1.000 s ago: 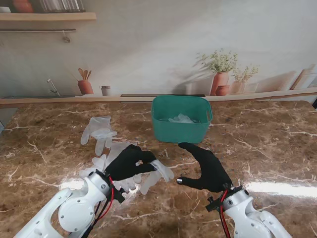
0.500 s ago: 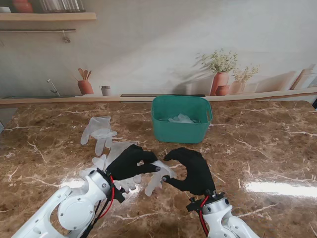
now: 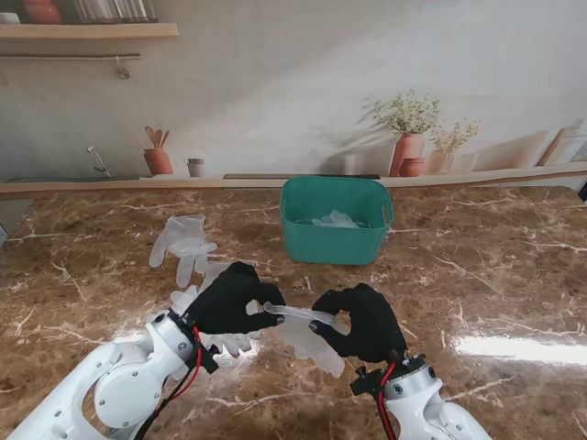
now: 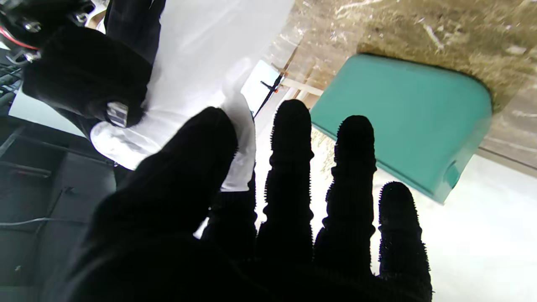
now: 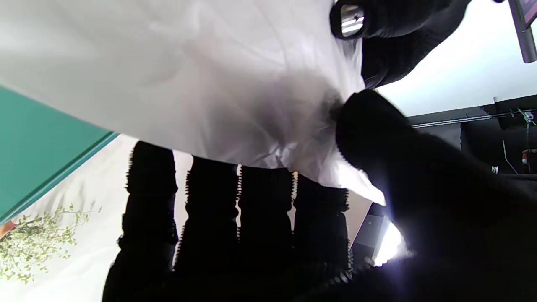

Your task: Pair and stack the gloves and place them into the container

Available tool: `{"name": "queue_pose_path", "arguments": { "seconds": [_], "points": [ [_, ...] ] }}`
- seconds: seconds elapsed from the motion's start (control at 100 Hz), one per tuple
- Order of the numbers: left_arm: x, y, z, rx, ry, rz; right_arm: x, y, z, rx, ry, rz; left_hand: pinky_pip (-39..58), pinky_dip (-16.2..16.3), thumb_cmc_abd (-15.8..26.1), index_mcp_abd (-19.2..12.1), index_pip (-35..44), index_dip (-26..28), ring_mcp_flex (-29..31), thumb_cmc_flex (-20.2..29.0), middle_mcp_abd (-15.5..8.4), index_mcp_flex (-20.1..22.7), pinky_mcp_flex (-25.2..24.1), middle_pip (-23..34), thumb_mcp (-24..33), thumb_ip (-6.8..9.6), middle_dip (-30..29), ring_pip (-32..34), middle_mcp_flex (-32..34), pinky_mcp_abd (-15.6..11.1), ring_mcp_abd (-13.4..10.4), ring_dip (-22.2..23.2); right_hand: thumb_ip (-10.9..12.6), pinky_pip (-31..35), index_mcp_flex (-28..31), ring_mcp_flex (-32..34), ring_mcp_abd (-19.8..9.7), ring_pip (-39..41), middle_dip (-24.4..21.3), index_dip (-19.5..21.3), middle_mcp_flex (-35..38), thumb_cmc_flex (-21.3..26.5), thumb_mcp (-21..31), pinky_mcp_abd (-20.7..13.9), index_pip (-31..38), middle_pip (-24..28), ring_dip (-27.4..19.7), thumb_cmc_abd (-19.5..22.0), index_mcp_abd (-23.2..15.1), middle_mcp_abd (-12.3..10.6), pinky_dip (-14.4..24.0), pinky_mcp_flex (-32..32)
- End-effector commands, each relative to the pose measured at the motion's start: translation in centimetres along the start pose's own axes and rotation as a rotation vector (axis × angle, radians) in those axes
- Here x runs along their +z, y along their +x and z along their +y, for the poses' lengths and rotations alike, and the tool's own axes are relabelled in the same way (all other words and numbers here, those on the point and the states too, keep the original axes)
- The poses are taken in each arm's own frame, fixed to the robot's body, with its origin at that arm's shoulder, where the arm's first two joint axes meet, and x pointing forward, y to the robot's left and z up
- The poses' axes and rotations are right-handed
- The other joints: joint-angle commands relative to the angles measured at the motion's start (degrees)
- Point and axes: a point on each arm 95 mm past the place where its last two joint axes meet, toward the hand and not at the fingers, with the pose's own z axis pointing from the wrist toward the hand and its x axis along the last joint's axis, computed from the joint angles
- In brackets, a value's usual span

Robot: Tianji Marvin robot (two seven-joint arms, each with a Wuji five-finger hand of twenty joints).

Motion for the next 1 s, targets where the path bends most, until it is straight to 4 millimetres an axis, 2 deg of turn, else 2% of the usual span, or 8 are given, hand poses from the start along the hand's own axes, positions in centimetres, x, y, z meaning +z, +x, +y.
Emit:
{"name": "queue_pose_path", "arguments": {
  "seconds": [0.0, 0.04, 0.11, 0.18, 0.3, 0.53, 0.72, 0.99],
  "points": [
    [-0.4, 0.5, -0.2, -0.024, 0.019, 0.013, -1.0, 0.8, -0.1, 0.034, 0.039, -0.016, -1.1, -0.7, -1.3, -1.8, -0.3, -1.8, 1.2, -0.8, -1.2, 2.7, -0.6, -1.1, 2.7, -0.83, 0.9, -1.3, 2.6, 0.5, -2.3, -0.4, 1.0, 4.6, 2.6, 3.5, 0.1, 3.9, 1.2, 0.8, 2.5, 0.7, 2.9, 1.0, 3.8, 1.2, 2.1, -0.8, -0.1, 0.5, 2.2, 1.7],
    [-0.6, 0.8, -0.3, -0.022, 0.024, 0.023, -1.2, 1.1, 0.0, 0.04, 0.054, -0.018, -1.1, -0.7, -0.2, -1.4, -0.4, -2.7, 1.4, -0.8, -0.8, 3.4, -0.6, -0.8, 1.9, -1.28, 0.7, -1.2, 2.7, 0.5, -2.1, -0.2, 1.0, 6.4, 2.7, 4.5, 0.0, 5.6, 0.9, 0.2, 3.3, 0.9, 2.9, 1.4, 4.0, 1.1, 2.9, -0.9, 0.6, 0.9, 2.6, 2.6],
    [-1.0, 1.2, -0.6, -0.022, 0.022, 0.043, -1.6, 1.6, 0.4, 0.048, 0.085, -0.02, -1.8, -1.4, 3.6, -0.2, -0.2, -2.6, 1.5, 0.9, 0.0, 4.0, -0.8, 2.1, -3.9, -0.53, -4.1, -1.3, 2.2, 0.6, -1.7, 0.5, 0.9, 8.9, 3.0, 5.6, 0.3, 7.4, 0.5, -1.3, 4.6, 0.9, 3.0, 1.8, 4.5, 1.0, 3.7, -1.3, 1.7, 1.7, 3.0, 3.7],
    [-1.5, 1.7, -0.8, -0.028, 0.013, 0.061, -2.0, 2.1, 0.6, 0.088, 0.121, -0.015, -2.9, -1.7, 7.7, 0.4, -0.9, 2.4, 0.7, 2.5, 0.4, 3.3, -1.5, 3.6, -8.7, 0.15, -4.1, -1.5, 1.6, 0.5, -1.4, 1.0, 0.4, 11.2, 3.1, 6.3, 0.7, 8.4, -0.1, -3.2, 5.4, 1.3, 2.4, 2.0, 4.7, 0.7, 4.2, -1.7, 2.9, 2.3, 3.6, 4.6],
    [-2.4, 2.6, -1.2, -0.043, -0.012, 0.095, -2.8, 2.9, 0.8, 0.145, 0.164, -0.005, -3.7, -1.7, 11.9, 0.7, -2.3, 9.9, -0.3, 4.0, 0.2, 2.5, -2.0, 3.7, -13.1, 0.74, -2.6, -2.3, 0.8, 0.3, -1.6, 0.9, -0.4, 16.0, 3.3, 7.6, 1.0, 8.3, -2.4, -7.4, 6.7, 1.9, 1.2, 0.7, 5.5, -0.9, 3.9, -1.9, 4.1, 2.8, 4.7, 7.2],
    [-3.8, 3.0, -1.0, -0.139, -0.147, 0.11, -4.1, 3.1, 0.5, 0.22, 0.249, -0.039, -4.3, -1.7, 13.0, 2.0, -1.0, 14.1, -0.6, 4.4, 0.4, 1.8, -2.2, 5.0, -13.8, 1.33, -1.3, -2.3, 0.4, 0.6, -1.2, 1.2, -0.2, 19.7, 3.4, 11.4, 1.2, 10.5, -3.4, -8.8, 10.4, 1.5, 1.1, 0.3, 6.3, 0.3, 4.4, -1.4, 4.5, 3.0, 4.5, 10.8],
    [-3.1, 1.9, 0.0, -0.172, -0.214, 0.074, -3.7, 1.3, -0.6, 0.255, 0.294, -0.12, -4.4, -1.5, 13.8, 2.6, -0.9, 16.0, -0.5, 4.3, 0.5, 1.4, -2.1, 6.0, -14.2, 1.28, -0.6, -2.0, 0.5, 0.6, -1.0, 1.4, -0.1, 20.1, 2.7, 11.7, 0.9, 10.5, -3.8, -8.2, 10.8, 1.5, 1.0, 0.2, 6.5, 0.6, 4.2, -0.8, 4.1, 2.7, 3.7, 11.2],
    [0.0, -0.7, 1.8, -0.202, -0.315, -0.035, -1.1, -3.5, -2.6, 0.284, 0.323, -0.287, -4.5, -1.1, 14.1, 2.7, -1.7, 15.8, -2.2, 5.1, 1.0, 0.7, -2.5, 5.7, -15.3, 1.39, -0.7, -2.2, -1.0, 0.5, -0.8, 1.4, 0.0, 20.4, 2.6, 10.9, 1.4, 10.5, -4.2, -7.8, 10.5, 1.9, 0.8, 0.1, 6.3, 0.7, 4.2, -0.6, 4.5, 2.9, 3.1, 10.0]
  ]
}}
